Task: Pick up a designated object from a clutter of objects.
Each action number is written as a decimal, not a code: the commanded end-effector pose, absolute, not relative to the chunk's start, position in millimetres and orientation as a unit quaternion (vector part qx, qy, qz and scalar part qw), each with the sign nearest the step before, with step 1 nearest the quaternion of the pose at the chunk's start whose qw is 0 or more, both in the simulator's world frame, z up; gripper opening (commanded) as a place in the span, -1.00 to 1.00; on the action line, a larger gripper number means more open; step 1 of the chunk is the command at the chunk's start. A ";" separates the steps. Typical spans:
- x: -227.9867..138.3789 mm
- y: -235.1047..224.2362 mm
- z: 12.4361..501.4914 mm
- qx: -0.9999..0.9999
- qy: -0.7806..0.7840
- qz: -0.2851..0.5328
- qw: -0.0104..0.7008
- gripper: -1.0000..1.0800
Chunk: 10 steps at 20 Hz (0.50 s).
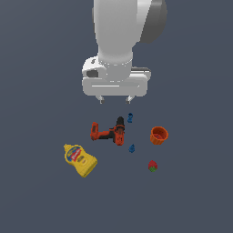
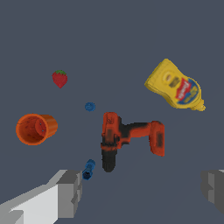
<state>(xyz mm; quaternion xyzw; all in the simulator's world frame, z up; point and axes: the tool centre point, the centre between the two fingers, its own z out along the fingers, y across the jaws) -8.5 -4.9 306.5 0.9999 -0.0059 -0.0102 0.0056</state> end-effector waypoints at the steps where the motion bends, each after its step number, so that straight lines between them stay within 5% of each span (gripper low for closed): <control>1: -8.5 -4.9 306.5 1.000 -0.006 -0.010 0.006 0.92; 10: -13.0 3.9 292.4 1.000 0.008 -0.025 0.015 0.92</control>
